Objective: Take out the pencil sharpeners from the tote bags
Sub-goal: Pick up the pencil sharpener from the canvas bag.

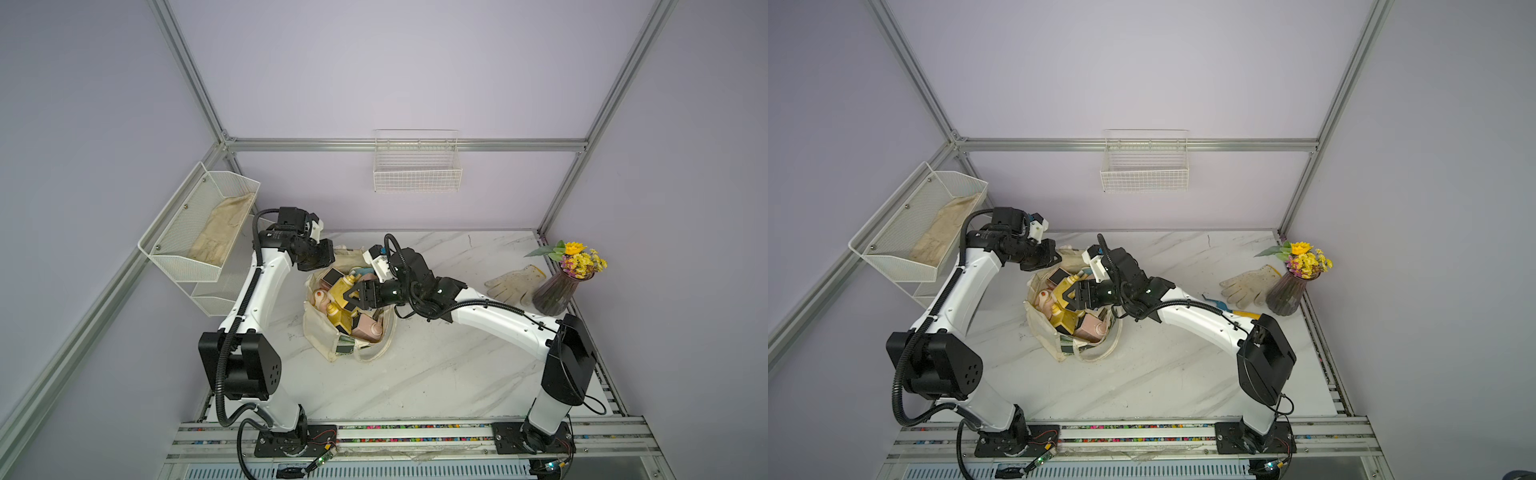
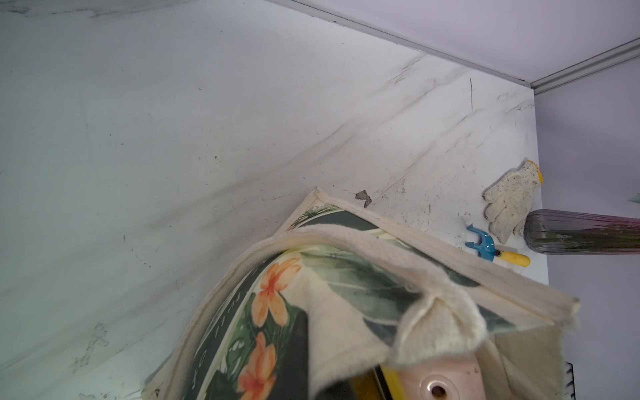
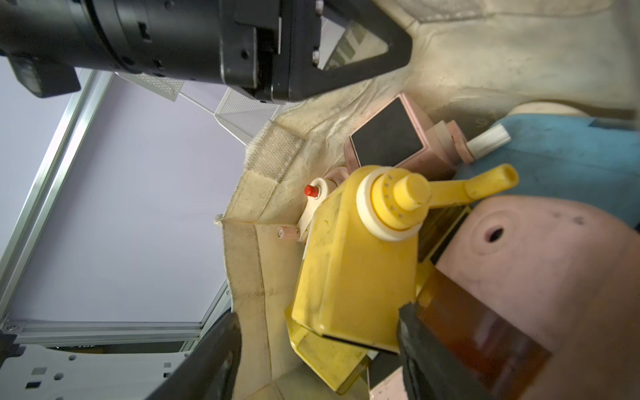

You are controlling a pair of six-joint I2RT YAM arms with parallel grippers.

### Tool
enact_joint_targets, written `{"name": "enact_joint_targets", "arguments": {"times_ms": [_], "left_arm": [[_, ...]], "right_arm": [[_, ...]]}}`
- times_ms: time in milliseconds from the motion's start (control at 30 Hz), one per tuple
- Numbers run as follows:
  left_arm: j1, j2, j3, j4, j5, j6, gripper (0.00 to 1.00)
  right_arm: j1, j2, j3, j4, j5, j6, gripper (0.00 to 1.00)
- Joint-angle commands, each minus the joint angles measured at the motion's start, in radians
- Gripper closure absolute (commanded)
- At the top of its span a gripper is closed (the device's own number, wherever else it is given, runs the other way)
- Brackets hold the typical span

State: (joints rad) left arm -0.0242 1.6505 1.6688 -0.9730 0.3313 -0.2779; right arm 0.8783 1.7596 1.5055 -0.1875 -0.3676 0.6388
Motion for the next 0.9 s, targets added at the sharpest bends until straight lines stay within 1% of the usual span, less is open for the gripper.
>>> {"name": "enact_joint_targets", "arguments": {"times_ms": [0, 67, 200, 333, 633, 733, 867], "left_arm": [[0.021, -0.048, -0.033, 0.079, 0.004, -0.024, 1.00], [0.021, -0.042, -0.034, 0.081, 0.018, -0.027, 1.00], [0.021, -0.043, -0.037, 0.081, 0.019, -0.027, 1.00], [0.024, -0.044, -0.037, 0.082, 0.009, -0.027, 1.00], [0.027, -0.050, -0.038, 0.083, 0.018, -0.029, 1.00], [0.030, -0.054, -0.039, 0.083, 0.017, -0.029, 1.00], [0.029, -0.053, -0.040, 0.083, 0.017, -0.030, 1.00]], "right_arm": [[0.002, 0.000, 0.024, -0.032, 0.035, 0.072, 0.26], [0.002, 0.008, 0.014, -0.023, 0.015, 0.108, 0.26], [0.003, 0.016, -0.028, 0.011, 0.026, 0.182, 0.25], [0.004, 0.044, -0.057, 0.052, 0.004, 0.222, 0.24], [0.005, 0.135, -0.014, 0.049, -0.021, 0.229, 0.24], [0.005, 0.160, -0.007, 0.079, -0.042, 0.271, 0.24], [0.005, 0.222, 0.079, 0.029, -0.033, 0.241, 0.26]]}}
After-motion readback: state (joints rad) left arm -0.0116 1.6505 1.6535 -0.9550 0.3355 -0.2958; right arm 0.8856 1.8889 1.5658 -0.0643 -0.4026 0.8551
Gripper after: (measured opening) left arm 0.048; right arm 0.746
